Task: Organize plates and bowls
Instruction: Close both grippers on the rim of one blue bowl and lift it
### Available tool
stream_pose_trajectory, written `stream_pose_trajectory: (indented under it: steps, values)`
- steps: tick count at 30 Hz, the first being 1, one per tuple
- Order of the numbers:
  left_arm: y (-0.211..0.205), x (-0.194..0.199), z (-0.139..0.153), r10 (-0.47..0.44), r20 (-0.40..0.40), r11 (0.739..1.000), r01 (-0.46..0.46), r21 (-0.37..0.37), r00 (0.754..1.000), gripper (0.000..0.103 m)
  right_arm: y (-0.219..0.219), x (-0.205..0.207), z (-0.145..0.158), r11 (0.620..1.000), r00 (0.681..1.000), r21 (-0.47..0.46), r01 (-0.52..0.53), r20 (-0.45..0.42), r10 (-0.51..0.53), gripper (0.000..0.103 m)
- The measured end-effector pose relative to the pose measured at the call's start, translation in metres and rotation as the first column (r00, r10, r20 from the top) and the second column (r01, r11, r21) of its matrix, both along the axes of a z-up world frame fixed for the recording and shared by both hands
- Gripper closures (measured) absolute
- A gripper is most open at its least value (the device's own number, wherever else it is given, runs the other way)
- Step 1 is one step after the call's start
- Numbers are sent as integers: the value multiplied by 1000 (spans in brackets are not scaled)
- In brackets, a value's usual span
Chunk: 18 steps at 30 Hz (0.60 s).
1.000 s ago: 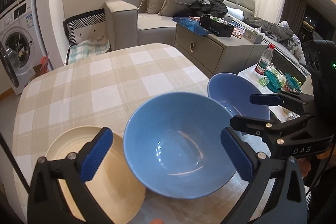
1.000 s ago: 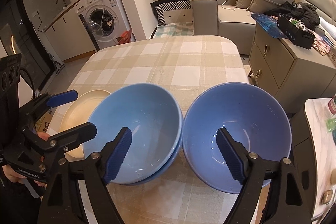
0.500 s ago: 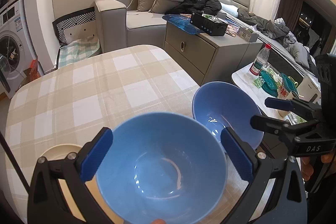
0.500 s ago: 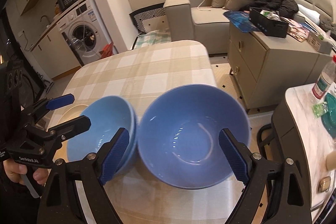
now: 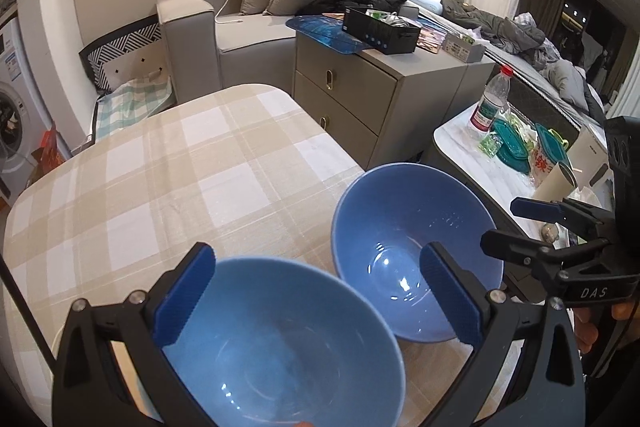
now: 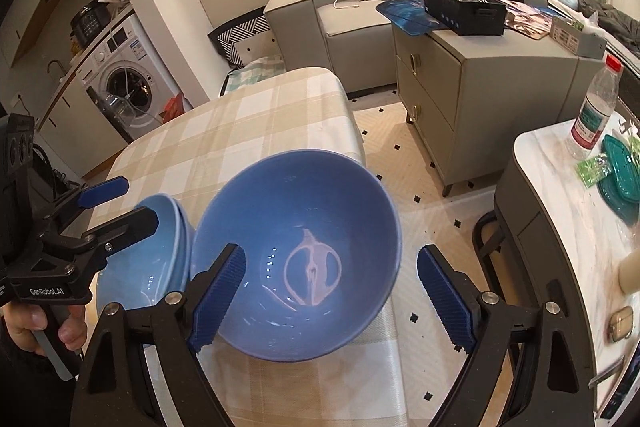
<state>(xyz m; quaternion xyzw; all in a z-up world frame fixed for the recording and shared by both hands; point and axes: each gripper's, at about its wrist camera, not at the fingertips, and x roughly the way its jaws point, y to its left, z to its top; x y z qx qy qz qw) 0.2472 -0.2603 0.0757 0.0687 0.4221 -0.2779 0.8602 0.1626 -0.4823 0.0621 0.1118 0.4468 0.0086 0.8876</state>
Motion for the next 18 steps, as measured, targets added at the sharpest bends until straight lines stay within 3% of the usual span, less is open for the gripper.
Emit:
stream_pose_trajectory:
  steps: [18]
  values:
    - [-55, 25, -30, -78, -68, 992, 85, 99, 995, 9, -27, 10, -31, 998, 996, 25, 57, -69, -55, 14]
